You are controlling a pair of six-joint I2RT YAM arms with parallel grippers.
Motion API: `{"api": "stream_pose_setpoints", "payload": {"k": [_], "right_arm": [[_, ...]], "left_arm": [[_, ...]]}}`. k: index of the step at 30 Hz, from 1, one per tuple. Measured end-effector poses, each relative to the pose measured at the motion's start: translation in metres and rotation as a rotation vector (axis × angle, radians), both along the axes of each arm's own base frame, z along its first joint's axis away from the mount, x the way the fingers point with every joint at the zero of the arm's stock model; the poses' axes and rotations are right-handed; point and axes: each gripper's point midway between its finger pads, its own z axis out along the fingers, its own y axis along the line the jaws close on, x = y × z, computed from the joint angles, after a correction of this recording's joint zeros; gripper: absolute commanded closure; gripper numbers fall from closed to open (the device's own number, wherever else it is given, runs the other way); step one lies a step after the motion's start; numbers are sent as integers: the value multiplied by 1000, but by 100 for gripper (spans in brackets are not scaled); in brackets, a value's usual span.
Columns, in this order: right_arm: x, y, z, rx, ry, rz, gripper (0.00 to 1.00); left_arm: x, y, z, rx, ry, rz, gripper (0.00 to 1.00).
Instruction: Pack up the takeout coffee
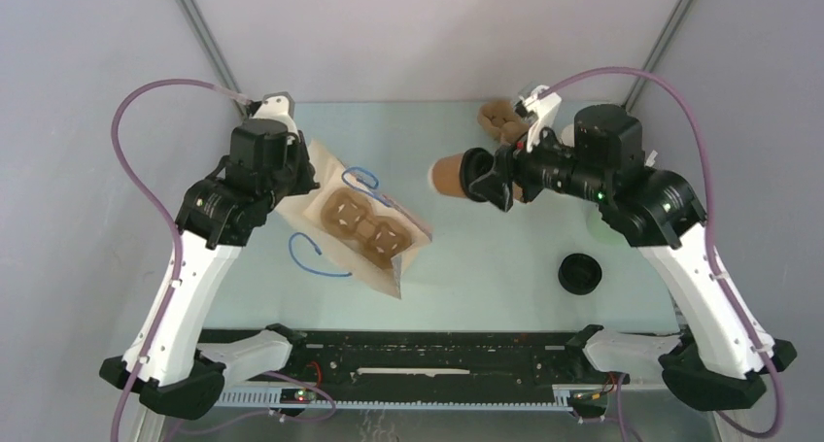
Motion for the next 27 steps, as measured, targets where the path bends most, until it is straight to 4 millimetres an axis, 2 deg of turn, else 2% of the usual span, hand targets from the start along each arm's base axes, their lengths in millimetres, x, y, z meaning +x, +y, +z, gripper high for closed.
{"api": "stream_pose_setpoints", "payload": {"k": [3,5,10,13,16,21,23,27], "right_arm": [[-44,33,35,46,-88,188,66],[-67,53,48,70,-109,293,67],[-103,104,64,98,-109,478,69],[-113,130,58,86,-91,539,71],[-109,152,46,47,-76,537,72],[-80,178,26,-80,-98,458,72],[-69,180,16,-137,-112,429,72],[-61,180,-9,-275,-139,405,74]], "left_arm": [[0,-2,-3,-8,-4,-8,100],[-1,-4,-10,-8,12,-18,100],[-4,-4,-23,2,43,-25,100],[-7,-3,-24,-1,41,-28,100],[-12,-2,-20,-10,25,-33,100],[-19,0,-10,-25,-8,-46,100],[-20,-1,-9,-30,-11,-52,100],[-21,-6,-9,-46,-9,-74,100]]}}
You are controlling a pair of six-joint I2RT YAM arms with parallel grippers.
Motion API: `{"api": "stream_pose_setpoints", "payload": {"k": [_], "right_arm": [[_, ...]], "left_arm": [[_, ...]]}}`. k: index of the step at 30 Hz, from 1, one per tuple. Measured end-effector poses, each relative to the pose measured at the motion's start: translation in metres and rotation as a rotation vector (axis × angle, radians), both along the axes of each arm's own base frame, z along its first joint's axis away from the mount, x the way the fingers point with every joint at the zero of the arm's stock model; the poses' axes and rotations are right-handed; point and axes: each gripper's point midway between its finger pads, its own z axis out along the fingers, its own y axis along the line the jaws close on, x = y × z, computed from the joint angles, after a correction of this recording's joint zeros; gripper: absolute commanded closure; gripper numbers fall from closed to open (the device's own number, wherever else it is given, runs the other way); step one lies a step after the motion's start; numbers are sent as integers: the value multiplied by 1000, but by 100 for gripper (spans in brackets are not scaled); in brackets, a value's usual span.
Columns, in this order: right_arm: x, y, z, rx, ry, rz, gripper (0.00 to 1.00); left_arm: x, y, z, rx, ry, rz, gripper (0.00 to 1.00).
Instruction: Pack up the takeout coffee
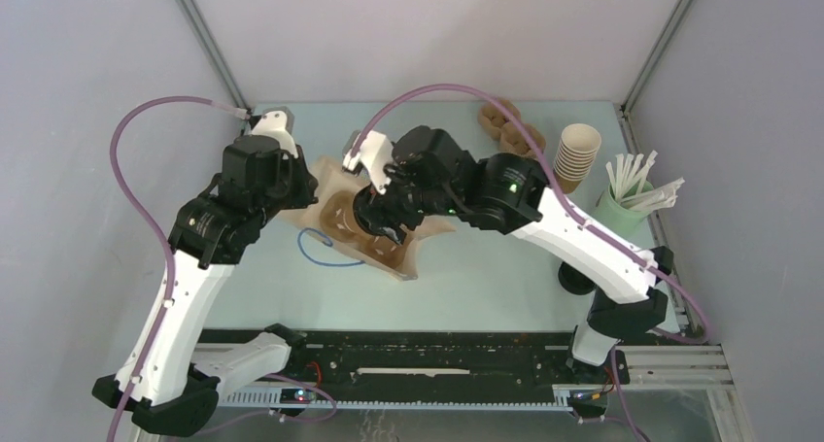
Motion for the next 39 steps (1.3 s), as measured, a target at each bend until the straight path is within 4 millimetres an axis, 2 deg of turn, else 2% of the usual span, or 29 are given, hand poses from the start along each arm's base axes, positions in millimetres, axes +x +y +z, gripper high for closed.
{"api": "stream_pose_setpoints", "payload": {"k": [5,12,19,24,27,31,34,39], "right_arm": [[1,3,-21,-112,-64,-9,76],[14,11,-44,-211,-122,-47,76],[7,19,-77,-287,-124,-32,77],[10,18,-111,-348,-119,-43,80],[11,12,-140,-400,-102,-46,81],[12,2,-166,-449,-93,-62,81],[14,-1,-167,-444,-104,-81,81],[21,4,-151,-383,-142,-121,81]], "left_arm": [[-1,-4,-1,-13,7,-16,100],[-1,-8,-1,-38,17,-21,100],[-2,-9,4,-54,6,-22,100],[-1,-10,11,-65,-14,-24,100],[-1,-10,14,-71,-27,-25,100],[0,-11,20,-85,-51,-29,100],[-1,-12,27,-100,-81,-34,100],[-7,-12,36,-133,-137,-49,100]]}}
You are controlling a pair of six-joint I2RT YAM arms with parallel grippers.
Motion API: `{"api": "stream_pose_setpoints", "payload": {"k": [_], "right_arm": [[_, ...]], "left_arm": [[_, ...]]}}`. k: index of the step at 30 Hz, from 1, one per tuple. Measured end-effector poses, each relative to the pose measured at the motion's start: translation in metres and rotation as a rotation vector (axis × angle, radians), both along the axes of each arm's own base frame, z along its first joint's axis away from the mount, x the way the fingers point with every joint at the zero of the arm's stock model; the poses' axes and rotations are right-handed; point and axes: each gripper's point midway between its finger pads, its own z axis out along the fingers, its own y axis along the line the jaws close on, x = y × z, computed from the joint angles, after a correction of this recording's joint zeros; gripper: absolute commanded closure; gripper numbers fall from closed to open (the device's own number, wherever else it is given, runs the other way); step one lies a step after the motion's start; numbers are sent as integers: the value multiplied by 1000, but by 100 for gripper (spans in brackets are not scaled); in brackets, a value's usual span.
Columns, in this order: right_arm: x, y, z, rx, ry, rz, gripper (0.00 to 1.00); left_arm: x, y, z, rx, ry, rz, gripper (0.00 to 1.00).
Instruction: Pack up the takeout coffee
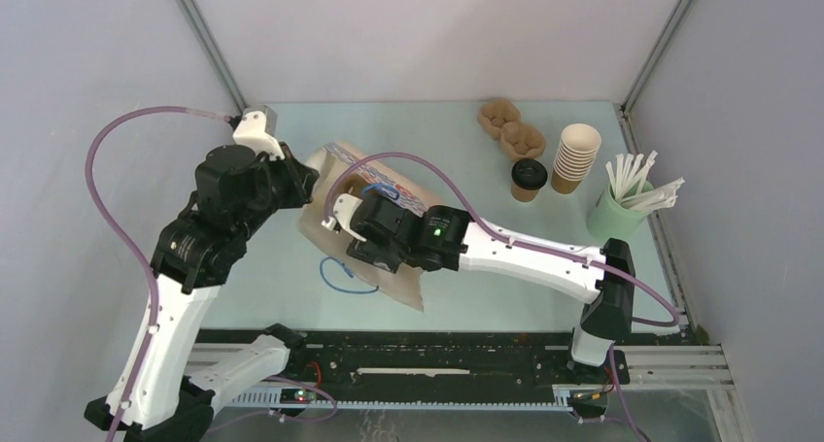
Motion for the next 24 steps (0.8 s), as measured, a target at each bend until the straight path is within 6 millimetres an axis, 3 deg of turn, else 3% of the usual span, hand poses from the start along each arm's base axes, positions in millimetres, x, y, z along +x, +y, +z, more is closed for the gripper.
{"api": "stream_pose_setpoints", "payload": {"k": [10,15,24], "right_arm": [[26,5,14,56,-91,-51,82],[44,-6,-1,7,-116,-64,82],[56,-13,-24,-43,-121,-24,82]], "left_arm": [[2,-6,-4,-8,6,-25,100],[4,-7,-7,-3,14,-27,100],[2,-6,-14,22,13,-38,100]]}}
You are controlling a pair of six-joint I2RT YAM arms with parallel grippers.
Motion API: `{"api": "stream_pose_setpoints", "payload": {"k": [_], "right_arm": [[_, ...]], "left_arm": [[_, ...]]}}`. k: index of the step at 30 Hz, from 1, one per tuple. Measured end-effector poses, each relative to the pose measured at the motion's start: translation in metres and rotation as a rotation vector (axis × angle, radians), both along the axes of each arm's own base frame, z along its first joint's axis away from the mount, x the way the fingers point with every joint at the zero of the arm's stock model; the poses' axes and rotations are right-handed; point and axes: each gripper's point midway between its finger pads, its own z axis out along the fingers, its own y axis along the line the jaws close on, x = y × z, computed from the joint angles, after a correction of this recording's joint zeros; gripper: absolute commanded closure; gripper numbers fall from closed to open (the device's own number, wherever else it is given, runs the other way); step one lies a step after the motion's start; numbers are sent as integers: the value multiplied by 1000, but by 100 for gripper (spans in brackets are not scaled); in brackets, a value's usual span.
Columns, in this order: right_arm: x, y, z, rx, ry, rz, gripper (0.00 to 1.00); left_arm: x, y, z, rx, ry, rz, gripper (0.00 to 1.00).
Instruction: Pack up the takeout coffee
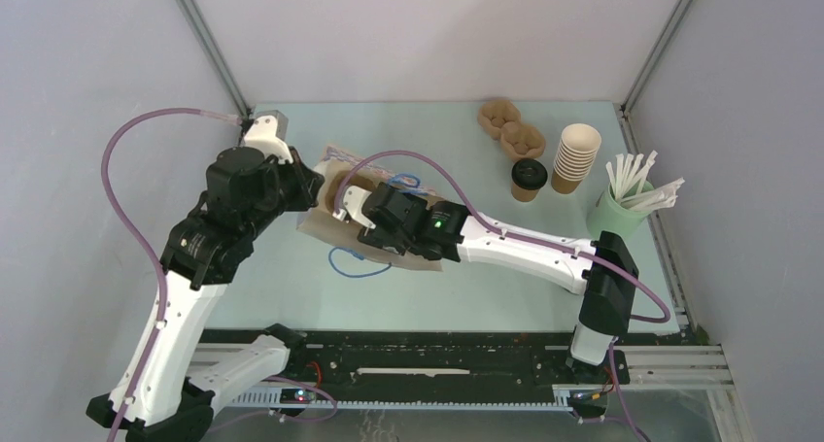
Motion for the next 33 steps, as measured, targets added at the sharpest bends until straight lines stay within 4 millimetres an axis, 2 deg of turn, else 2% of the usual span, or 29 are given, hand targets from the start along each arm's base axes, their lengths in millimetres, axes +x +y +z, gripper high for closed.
{"api": "stream_pose_setpoints", "payload": {"k": [7,12,20,22,25,27,33], "right_arm": [[5,14,7,60,-29,24,84],[9,20,12,83,-61,18,85],[-8,28,2,73,-40,59,83],[-13,32,1,78,-31,76,83],[-16,33,1,78,-29,80,83],[-15,33,-1,73,-32,74,83],[-11,30,-12,32,-36,51,83]], "left_arm": [[-8,3,-17,11,9,-6,100],[-16,7,-19,3,-10,-6,100],[-13,8,-14,-17,-57,3,100],[-14,9,-21,-20,-59,8,100],[-20,14,-46,-6,-20,25,100],[-24,18,-56,-3,-9,37,100],[-33,27,-65,-8,-13,72,100]]}}
